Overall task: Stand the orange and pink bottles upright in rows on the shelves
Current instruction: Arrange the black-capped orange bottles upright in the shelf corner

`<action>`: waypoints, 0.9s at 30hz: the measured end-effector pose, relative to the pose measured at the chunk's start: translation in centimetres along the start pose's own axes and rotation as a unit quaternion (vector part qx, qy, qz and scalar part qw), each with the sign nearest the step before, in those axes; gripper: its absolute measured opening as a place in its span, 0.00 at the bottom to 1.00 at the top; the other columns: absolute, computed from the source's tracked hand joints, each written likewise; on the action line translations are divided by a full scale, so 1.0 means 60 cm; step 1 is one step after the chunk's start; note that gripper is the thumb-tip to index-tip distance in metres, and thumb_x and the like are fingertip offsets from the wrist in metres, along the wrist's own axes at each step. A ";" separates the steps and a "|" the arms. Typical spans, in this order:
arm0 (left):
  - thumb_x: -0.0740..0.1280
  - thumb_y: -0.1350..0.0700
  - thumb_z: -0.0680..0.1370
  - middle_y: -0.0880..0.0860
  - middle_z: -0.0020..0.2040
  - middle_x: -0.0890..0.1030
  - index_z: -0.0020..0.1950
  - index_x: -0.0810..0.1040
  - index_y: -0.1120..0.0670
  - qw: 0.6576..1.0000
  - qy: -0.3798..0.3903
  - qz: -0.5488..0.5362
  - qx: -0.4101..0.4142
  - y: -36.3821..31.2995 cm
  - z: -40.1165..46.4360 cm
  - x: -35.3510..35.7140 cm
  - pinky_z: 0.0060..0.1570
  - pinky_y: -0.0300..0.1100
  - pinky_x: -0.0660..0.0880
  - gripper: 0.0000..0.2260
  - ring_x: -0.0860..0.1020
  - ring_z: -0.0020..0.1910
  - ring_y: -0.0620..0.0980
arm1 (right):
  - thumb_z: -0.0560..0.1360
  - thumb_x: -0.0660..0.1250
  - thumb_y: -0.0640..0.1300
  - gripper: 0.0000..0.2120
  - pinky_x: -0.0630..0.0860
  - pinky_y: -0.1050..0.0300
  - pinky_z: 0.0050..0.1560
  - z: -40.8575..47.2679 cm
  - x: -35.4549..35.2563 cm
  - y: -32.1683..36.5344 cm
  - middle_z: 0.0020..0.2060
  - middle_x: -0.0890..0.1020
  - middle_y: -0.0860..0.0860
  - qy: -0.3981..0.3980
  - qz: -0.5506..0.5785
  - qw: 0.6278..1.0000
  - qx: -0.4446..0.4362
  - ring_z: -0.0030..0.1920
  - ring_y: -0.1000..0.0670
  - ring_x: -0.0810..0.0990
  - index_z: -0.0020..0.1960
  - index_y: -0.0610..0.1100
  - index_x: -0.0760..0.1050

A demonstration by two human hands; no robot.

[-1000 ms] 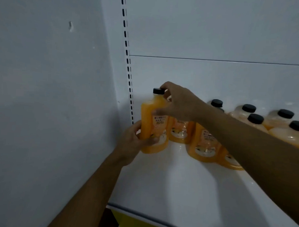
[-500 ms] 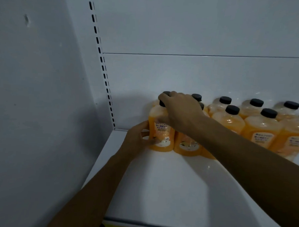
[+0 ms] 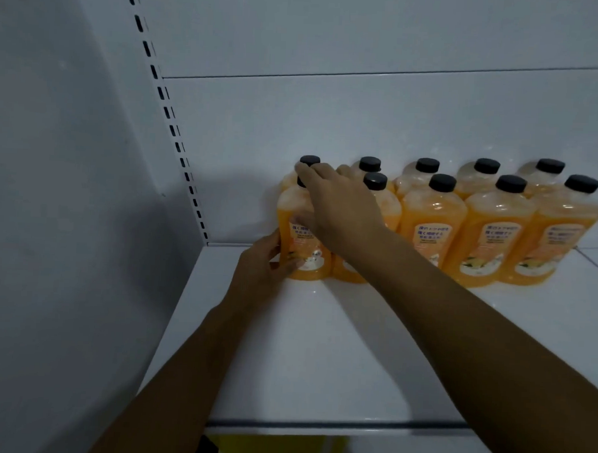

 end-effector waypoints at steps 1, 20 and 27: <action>0.67 0.38 0.70 0.45 0.57 0.80 0.62 0.74 0.41 1.000 -0.002 0.008 0.001 0.003 0.000 0.001 0.56 0.41 0.76 0.22 0.78 0.56 0.41 | 0.74 0.69 0.56 0.34 0.69 0.49 0.59 -0.001 0.001 0.000 0.68 0.71 0.47 -0.007 0.000 1.000 0.005 0.63 0.43 0.70 0.74 0.46 0.60; 0.57 0.33 0.76 0.47 0.61 0.80 0.62 0.78 0.45 0.944 0.010 0.329 0.027 -0.118 -0.099 0.052 0.54 0.43 0.73 0.23 0.78 0.58 0.50 | 0.75 0.61 0.64 0.37 0.61 0.44 0.72 -0.079 -0.048 -0.050 0.75 0.62 0.44 -0.063 -0.034 0.997 -0.031 0.73 0.43 0.63 0.77 0.46 0.58; 0.50 0.31 0.74 0.48 0.76 0.65 0.76 0.63 0.47 0.934 0.108 0.323 0.113 -0.276 -0.108 0.253 0.71 0.48 0.59 0.34 0.61 0.75 0.50 | 0.77 0.47 0.69 0.36 0.50 0.39 0.75 -0.255 -0.142 -0.277 0.78 0.54 0.48 0.011 -0.058 0.995 0.080 0.77 0.45 0.52 0.78 0.50 0.51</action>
Point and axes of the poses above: each hand's wrist, its own z-axis towards the middle knuckle, its own x-axis out of the palm, y = z × x, the point moved 5 cm from there along z, towards the middle knuckle
